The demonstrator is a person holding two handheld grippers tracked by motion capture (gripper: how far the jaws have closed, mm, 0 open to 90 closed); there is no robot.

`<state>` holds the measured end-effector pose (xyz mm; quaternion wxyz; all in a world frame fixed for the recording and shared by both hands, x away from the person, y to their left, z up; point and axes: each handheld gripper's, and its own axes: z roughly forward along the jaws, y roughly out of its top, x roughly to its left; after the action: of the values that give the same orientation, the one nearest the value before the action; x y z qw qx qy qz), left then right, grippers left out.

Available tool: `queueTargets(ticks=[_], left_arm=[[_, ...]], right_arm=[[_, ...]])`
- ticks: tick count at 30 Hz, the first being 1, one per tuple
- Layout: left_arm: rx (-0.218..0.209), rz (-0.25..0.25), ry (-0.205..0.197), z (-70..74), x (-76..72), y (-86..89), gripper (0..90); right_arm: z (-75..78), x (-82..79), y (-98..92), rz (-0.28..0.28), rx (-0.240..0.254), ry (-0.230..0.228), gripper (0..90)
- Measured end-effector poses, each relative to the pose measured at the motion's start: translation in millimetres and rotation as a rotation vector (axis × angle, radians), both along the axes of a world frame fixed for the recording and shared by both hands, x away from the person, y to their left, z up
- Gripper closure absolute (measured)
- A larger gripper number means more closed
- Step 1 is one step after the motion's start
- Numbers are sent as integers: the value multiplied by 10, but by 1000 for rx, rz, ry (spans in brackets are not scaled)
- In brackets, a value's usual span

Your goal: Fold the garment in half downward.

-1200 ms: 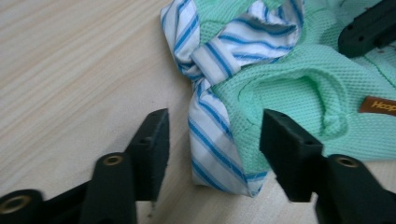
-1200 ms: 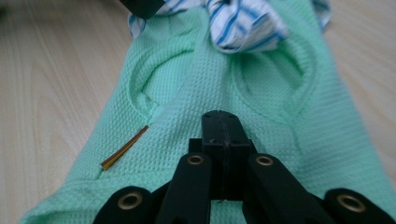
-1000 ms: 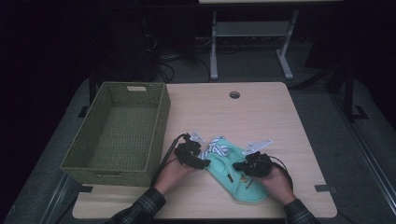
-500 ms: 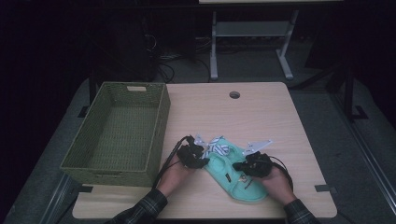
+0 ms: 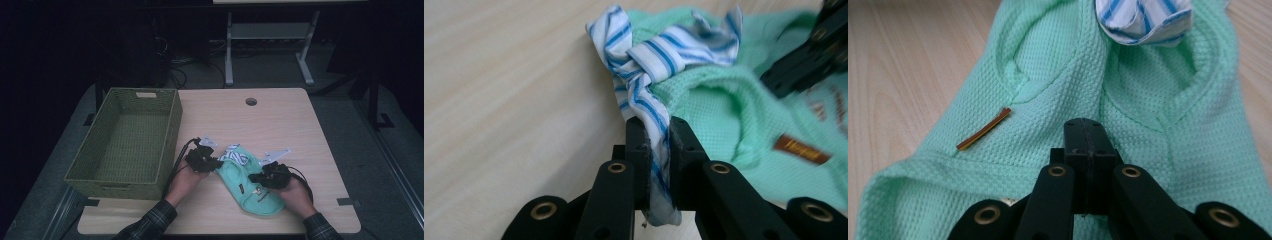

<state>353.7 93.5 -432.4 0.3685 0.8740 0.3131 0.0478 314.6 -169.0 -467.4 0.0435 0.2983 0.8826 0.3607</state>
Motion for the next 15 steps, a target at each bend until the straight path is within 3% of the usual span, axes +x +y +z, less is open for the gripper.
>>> queueTargets(ticks=[4, 15], left_arm=[[-40, 0, -37, 157, 14, 15, 813], [-95, -2, -84, 407, 44, 57, 814]], right_arm=[[3, 59, 60, -1, -6, -6, 899], [-15, 314, 268, -10, 10, -19, 899]])
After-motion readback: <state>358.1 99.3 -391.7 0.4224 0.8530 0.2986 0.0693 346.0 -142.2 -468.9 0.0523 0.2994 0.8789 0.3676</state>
